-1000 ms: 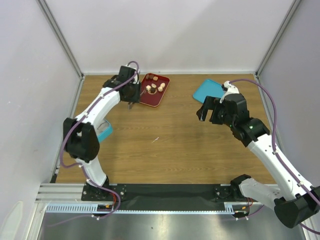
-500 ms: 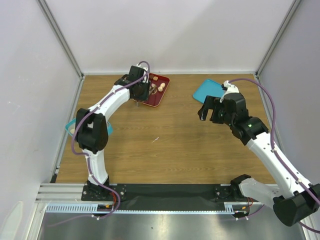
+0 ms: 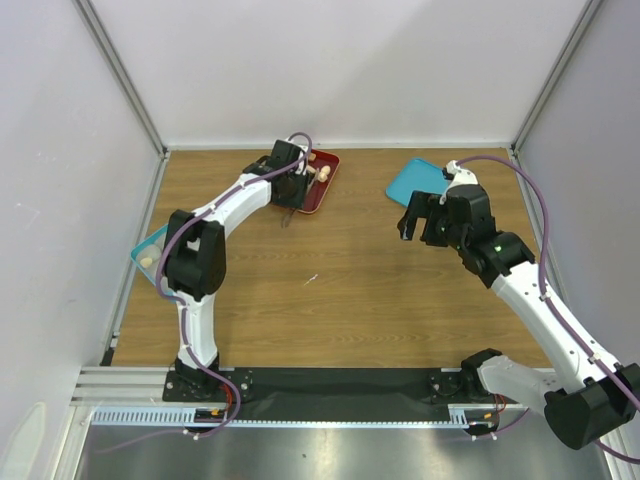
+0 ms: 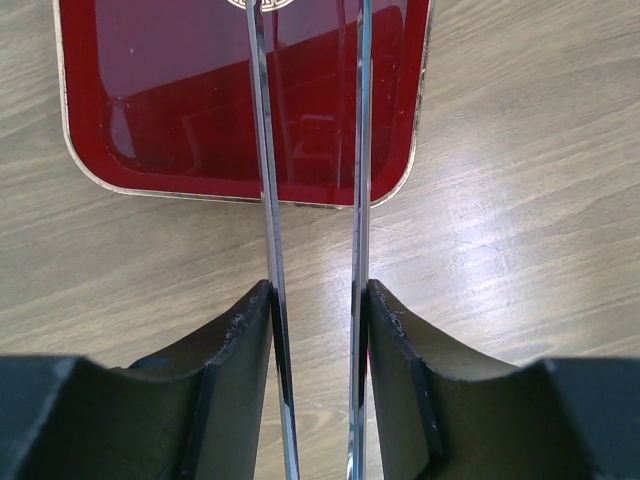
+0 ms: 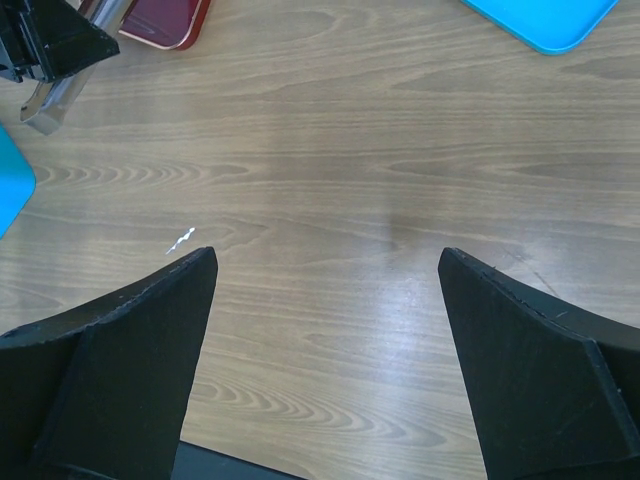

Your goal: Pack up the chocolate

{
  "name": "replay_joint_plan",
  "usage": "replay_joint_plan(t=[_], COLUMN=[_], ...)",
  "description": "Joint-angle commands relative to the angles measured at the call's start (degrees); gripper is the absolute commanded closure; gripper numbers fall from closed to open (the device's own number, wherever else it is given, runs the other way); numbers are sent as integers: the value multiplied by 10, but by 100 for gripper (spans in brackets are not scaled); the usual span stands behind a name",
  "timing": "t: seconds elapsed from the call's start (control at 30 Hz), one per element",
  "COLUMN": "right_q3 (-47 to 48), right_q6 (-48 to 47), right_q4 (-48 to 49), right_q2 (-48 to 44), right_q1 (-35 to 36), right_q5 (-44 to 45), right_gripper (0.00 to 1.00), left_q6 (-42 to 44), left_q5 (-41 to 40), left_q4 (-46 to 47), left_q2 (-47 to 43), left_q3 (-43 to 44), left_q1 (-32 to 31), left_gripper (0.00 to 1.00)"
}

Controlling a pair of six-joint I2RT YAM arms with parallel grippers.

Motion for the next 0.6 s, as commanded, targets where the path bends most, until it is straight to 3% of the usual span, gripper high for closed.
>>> replay_joint_plan(t=[0.0, 0.57], right_q3=[4, 2], right_q6=[-9, -5], right_q4=[13, 22], right_q2=[-5, -6], right_q1=[-4, -4], right_q5=[10, 4], right_gripper=[1, 0], left_q6=[-2, 3], left_q5=[-14, -34], left_q4=[18, 7], left_q2=[-9, -26], left_q3=[10, 31], left_q1=[-2, -2], left_gripper=[55, 53])
